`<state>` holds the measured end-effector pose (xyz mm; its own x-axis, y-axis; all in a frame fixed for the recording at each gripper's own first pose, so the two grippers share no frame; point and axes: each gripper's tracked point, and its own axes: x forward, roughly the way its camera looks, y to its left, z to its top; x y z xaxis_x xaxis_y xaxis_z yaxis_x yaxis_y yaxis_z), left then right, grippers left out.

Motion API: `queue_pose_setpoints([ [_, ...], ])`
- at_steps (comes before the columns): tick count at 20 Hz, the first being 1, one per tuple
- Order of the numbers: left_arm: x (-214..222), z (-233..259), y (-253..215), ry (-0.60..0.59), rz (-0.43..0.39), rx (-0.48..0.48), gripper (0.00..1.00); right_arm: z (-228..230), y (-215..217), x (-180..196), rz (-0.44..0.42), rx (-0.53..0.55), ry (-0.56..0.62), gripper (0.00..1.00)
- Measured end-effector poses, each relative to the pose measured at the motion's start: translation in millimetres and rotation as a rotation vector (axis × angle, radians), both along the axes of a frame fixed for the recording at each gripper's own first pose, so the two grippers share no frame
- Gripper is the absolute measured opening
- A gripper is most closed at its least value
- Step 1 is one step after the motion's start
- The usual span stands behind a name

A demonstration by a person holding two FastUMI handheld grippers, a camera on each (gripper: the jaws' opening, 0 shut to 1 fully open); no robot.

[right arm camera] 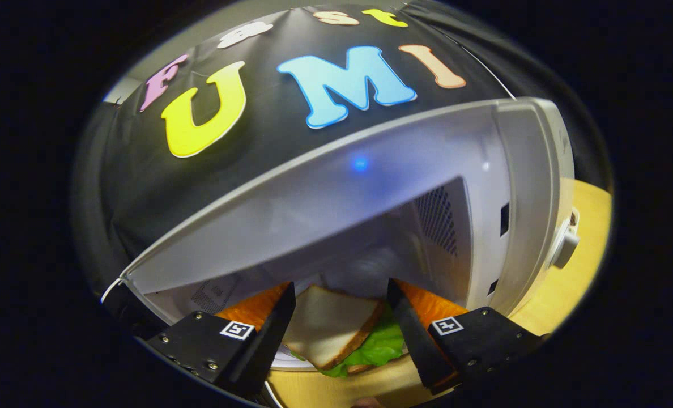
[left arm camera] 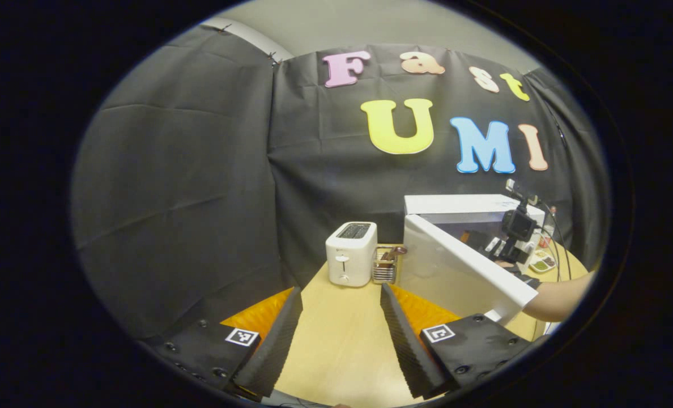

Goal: Open the microwave oven with the left hand, put the food in, and close the microwave oven.

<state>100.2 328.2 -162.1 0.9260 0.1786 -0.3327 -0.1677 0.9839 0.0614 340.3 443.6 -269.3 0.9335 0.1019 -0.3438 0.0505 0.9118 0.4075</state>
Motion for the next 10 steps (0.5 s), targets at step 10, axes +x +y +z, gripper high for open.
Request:
queue_pose_setpoints([
  [10,10.8,-2.1,-15.8,-0.064,-0.017,-0.026,0.94,89.7,-58.7,-92.9,0.156,-0.186,-0.154,0.98],
])
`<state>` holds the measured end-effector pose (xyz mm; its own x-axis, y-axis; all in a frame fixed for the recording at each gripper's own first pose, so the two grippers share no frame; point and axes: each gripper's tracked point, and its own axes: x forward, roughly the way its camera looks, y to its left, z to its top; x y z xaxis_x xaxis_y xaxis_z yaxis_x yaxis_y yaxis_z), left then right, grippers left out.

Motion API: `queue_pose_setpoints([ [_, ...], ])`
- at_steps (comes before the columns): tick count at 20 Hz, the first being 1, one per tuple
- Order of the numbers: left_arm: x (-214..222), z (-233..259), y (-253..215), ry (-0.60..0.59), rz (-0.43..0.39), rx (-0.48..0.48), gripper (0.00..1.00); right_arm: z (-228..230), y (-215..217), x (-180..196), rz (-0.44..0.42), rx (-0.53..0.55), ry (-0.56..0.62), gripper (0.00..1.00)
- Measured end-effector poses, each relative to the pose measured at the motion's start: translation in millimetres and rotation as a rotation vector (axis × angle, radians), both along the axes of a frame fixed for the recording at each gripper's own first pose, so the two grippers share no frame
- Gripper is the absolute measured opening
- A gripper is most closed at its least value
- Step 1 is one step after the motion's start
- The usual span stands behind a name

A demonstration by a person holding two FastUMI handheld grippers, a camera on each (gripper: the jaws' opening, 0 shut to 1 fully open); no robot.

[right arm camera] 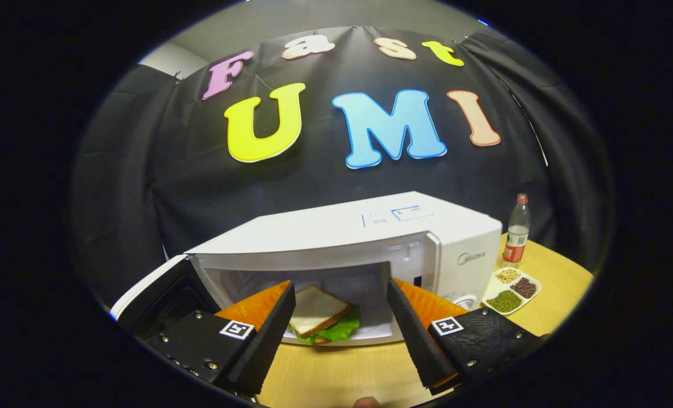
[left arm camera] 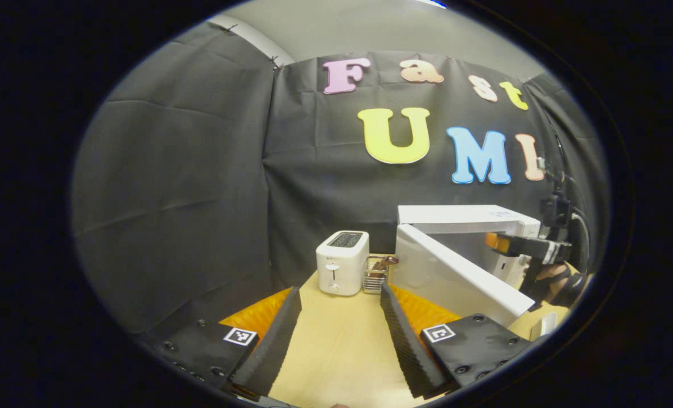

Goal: Open the microwave oven with the left hand, put the food in, and close the microwave oven.

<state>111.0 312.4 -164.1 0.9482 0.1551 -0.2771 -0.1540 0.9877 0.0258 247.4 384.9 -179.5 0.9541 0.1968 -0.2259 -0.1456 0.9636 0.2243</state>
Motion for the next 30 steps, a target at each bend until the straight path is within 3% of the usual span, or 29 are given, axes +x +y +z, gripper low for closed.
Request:
queue_pose_setpoints([
  [1,-0.6,-0.1,-1.8,-0.004,-0.002,0.001,0.91,13.2,-8.7,-8.4,0.003,-0.006,-0.023,0.98],
  [10,-14.2,-28.0,-29.3,0.023,-0.009,-0.052,0.94,97.5,-74.1,-88.4,0.035,-0.047,-0.161,0.98],
  [16,-20.1,-50.1,-74.8,0.078,-0.086,-0.082,0.47,119.8,-102.7,-128.5,0.064,-0.054,-0.192,0.98],
  [19,-14.5,-58.8,-90.6,0.091,-0.1,-0.066,0.42,122.6,-118.7,-139.6,0.062,-0.061,-0.193,0.98],
  [21,-16.2,-62.4,-105.1,0.115,-0.135,-0.092,0.1,125.9,-126.4,-145.9,0.06,-0.06,-0.196,0.98],
  [22,-15.1,-65.1,-105.9,0.116,-0.13,-0.082,0.14,128.4,-130.1,-148.4,0.059,-0.058,-0.199,0.98],
  [24,-8.3,-63.5,-115.6,0.112,-0.149,-0.081,0.08,132.4,-138.9,-151.4,0.05,-0.059,-0.208,0.98],
  [30,2.8,-67.7,-153.1,0.117,-0.239,-0.095,0.07,135.8,-159.6,-159.7,0.018,-0.082,-0.203,0.98],
])
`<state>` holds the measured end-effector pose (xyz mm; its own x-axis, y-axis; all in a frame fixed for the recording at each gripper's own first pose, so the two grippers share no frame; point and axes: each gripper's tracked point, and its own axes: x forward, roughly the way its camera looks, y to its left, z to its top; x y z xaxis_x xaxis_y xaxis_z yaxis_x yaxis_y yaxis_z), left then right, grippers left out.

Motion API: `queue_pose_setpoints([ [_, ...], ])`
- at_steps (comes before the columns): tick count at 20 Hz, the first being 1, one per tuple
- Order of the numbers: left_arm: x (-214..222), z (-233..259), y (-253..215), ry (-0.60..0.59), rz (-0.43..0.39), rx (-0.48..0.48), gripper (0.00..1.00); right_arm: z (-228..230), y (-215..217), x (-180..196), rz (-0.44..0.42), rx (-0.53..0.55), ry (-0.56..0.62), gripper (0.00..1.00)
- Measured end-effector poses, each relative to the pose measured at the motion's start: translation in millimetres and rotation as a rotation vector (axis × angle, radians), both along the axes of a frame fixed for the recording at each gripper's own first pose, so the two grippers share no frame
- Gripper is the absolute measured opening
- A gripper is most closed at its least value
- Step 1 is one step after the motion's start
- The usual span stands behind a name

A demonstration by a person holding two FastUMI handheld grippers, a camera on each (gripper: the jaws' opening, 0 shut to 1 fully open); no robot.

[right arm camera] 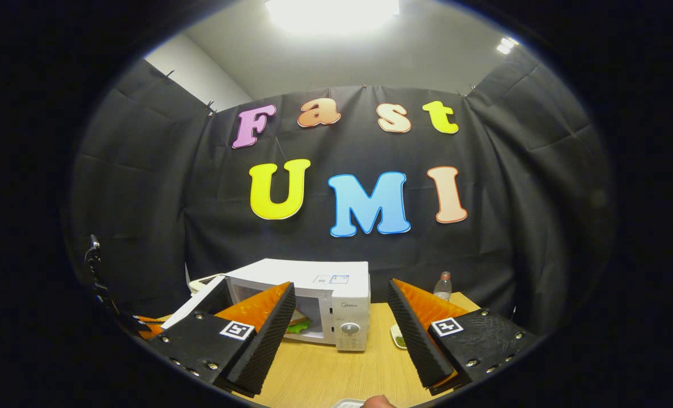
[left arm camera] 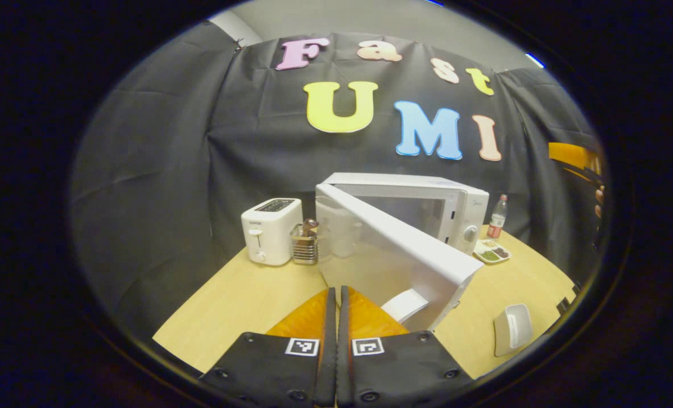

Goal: Open the microwave oven with the left hand, put the food in, and close the microwave oven.

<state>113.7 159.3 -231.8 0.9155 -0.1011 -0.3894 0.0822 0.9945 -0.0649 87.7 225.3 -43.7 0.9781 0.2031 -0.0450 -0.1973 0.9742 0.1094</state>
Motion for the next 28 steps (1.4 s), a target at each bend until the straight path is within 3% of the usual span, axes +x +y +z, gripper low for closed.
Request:
queue_pose_setpoints([
  [13,61.9,8.7,-120.2,-0.036,-0.29,-0.03,0.07,-4.5,-42.9,-14.3,-0.131,-0.03,0.037,0.98],
  [20,106.6,10.4,-169.3,-0.049,-0.374,-0.066,0.07,1.4,-80.4,-26.6,-0.26,-0.049,0.037,0.98],
  [28,162.4,3.2,-189.6,-0.055,-0.372,-0.082,0.07,-5.5,-100.5,-35.6,-0.351,-0.083,0.076,0.98],
])
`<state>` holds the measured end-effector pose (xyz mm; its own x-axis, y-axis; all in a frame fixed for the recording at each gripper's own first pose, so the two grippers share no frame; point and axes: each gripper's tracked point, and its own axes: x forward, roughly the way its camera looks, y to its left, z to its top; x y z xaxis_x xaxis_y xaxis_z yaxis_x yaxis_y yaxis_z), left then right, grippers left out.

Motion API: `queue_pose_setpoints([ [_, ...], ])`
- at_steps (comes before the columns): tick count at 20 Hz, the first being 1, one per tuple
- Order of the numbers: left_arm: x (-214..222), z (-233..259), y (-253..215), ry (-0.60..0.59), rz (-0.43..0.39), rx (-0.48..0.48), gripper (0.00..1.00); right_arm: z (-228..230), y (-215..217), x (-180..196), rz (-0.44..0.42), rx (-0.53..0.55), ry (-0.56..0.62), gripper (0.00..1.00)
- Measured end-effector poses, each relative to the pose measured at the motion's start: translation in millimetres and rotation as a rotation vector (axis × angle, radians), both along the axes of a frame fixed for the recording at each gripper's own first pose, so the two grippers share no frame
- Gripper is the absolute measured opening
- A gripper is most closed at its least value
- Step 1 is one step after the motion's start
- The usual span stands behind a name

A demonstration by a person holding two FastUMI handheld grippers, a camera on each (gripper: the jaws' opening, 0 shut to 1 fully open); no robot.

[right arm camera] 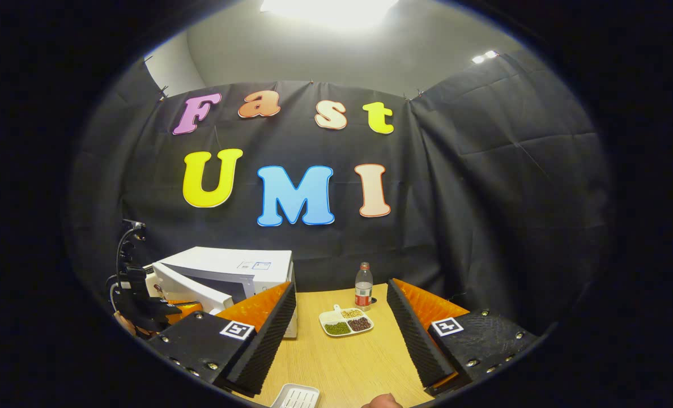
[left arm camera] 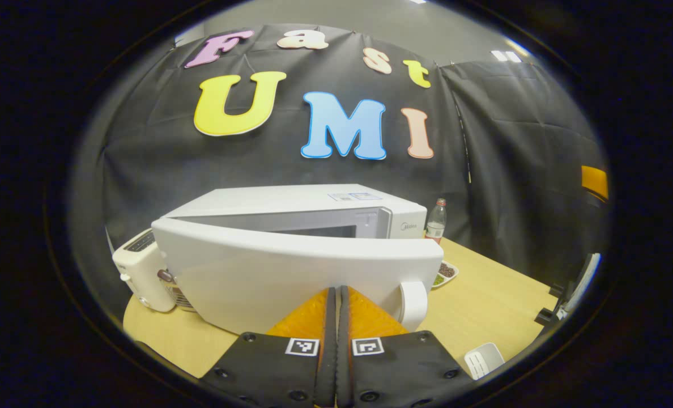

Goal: Open the microwave oven with the left hand, put the food in, and close the microwave oven.

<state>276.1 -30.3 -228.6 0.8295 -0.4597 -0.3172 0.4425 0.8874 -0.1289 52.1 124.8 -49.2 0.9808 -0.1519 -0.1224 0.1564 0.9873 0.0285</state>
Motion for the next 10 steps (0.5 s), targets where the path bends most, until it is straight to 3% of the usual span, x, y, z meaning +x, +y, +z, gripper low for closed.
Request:
queue_pose_setpoints([
  [10,67.7,-15.8,-8.4,0.006,0.066,-0.005,0.07,2.7,7.7,2.0,-0.001,-0.054,0.027,0.98],
])
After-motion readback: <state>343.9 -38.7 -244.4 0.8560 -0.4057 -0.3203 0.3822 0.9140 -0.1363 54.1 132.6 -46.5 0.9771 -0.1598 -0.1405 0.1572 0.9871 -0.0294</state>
